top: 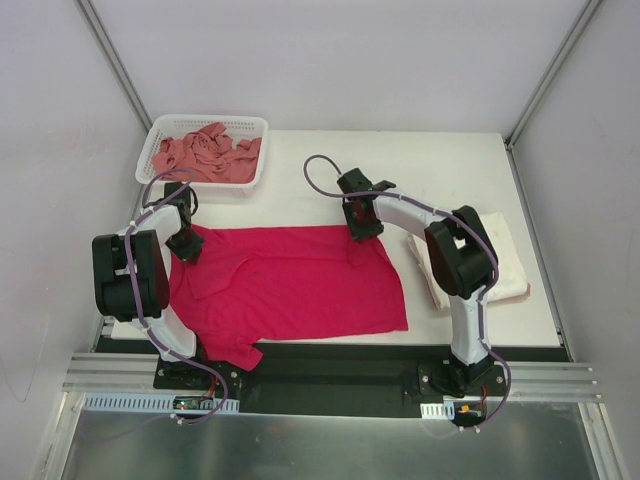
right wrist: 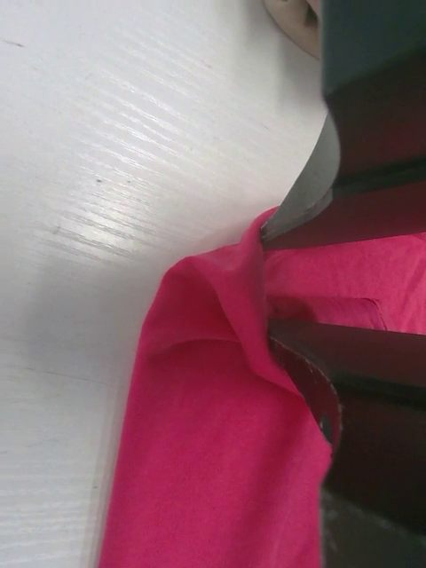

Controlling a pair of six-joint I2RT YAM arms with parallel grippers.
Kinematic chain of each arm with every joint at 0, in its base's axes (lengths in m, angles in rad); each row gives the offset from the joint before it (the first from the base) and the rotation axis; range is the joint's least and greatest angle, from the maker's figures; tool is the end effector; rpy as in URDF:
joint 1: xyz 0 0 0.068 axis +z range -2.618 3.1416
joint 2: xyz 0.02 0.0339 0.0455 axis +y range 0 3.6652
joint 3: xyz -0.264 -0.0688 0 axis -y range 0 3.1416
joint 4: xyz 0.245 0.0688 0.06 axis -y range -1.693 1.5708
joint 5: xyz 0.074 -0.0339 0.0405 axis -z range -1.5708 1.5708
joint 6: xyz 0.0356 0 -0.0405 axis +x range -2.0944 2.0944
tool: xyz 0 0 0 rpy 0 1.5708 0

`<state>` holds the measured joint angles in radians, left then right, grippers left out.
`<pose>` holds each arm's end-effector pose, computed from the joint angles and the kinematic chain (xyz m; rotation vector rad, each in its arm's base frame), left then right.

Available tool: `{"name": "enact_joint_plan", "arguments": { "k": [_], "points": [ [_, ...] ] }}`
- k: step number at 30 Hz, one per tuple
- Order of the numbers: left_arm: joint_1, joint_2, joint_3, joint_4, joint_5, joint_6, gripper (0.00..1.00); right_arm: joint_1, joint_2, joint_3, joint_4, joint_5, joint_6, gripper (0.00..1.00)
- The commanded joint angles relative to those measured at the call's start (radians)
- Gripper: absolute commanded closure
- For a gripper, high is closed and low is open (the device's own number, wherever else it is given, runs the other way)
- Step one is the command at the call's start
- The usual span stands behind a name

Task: Fold and stack the t-shirts
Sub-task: Fold the tshirt

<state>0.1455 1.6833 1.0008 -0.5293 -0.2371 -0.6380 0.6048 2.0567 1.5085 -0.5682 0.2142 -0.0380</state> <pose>0.3112 0.0541 0.1662 -1.0971 2.5013 0.1947 0.3592 0.2391 0.1727 -0.7733 2.5308 -0.1021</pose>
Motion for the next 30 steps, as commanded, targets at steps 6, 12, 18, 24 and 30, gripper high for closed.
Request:
{"name": "enact_joint_plan", "arguments": {
  "k": [6,12,18,24,30],
  "points": [
    [0.006,0.035,0.006,-0.003,0.012,0.014,1.00,-0.045,0.022,0.032,0.007,0.028,0.012,0.85],
    [0.008,0.036,0.009,-0.003,-0.001,0.014,1.00,-0.051,-0.052,0.002,0.011,0.043,-0.005,0.98],
    [0.006,0.036,0.009,-0.003,-0.007,0.014,1.00,-0.073,-0.122,-0.002,-0.007,0.048,-0.014,0.99],
    [0.008,0.038,0.007,-0.006,-0.014,0.015,1.00,-0.106,-0.115,0.012,-0.030,0.074,-0.036,0.99],
    [0.006,0.039,0.007,-0.005,-0.016,0.017,1.00,-0.171,-0.099,0.036,-0.058,0.114,-0.049,1.00]
  ]
}}
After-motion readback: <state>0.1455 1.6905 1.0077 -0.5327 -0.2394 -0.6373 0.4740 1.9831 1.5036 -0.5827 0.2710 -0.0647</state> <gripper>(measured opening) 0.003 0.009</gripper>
